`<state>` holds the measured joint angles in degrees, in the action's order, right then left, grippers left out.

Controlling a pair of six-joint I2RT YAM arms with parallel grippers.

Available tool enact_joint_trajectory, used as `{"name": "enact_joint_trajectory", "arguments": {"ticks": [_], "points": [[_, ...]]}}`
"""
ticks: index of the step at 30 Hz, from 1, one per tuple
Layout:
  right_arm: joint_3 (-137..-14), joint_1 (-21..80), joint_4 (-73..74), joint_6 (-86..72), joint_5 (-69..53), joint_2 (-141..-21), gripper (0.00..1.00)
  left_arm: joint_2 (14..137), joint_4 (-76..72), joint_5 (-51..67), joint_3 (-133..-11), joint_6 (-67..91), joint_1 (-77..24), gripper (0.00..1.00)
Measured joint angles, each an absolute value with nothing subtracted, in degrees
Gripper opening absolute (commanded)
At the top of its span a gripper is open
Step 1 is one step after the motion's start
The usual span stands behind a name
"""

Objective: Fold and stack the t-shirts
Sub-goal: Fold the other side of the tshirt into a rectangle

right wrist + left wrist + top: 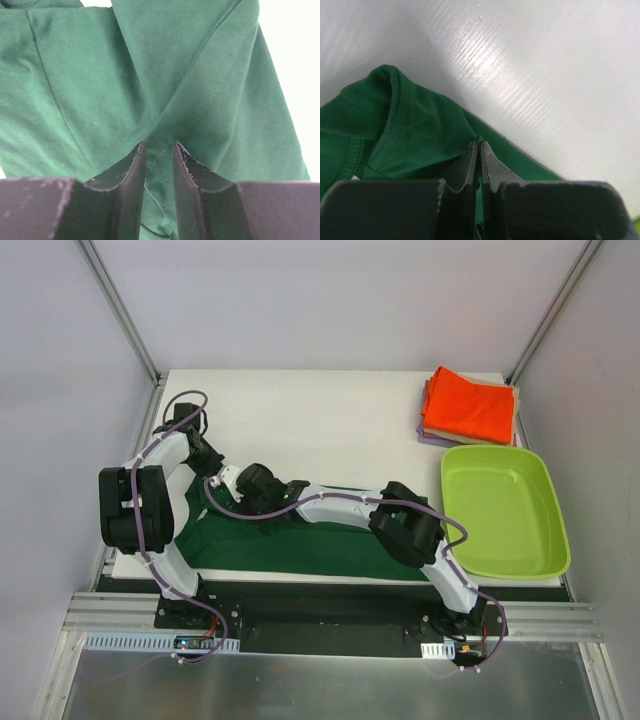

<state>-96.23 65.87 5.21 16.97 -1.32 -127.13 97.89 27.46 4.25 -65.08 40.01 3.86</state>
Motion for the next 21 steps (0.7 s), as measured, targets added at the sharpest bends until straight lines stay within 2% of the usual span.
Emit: {"name": "enact_joint_trajectory", "arguments": {"ticks": [7, 10, 11, 15, 21], "points": [[-98.54, 65.87, 7.31, 16.86, -1.10, -130.39, 0.37, 100.47, 27.46, 5.39, -65.54, 39.70, 3.86, 0.00], [-100.33, 65.87, 8.54, 16.67, -1.13, -131.02, 0.14, 100.79, 27.40, 5.52, -65.54, 39.59, 3.86, 0.00], [-100.42, 65.87, 8.64, 16.56, -0.89, -131.11, 0.09, 100.88, 27.42, 5.54, -65.54, 39.57, 3.86, 0.00], [-100.60, 65.80, 9.06, 15.55, 0.95, -131.15, 0.01, 100.92, 27.40, 5.58, -65.54, 39.53, 3.86, 0.00], [-100.12, 65.87, 9.21, 15.46, 2.22, -130.52, 0.00, 100.18, 27.44, 5.78, -65.52, 39.33, 3.88, 0.00]]}}
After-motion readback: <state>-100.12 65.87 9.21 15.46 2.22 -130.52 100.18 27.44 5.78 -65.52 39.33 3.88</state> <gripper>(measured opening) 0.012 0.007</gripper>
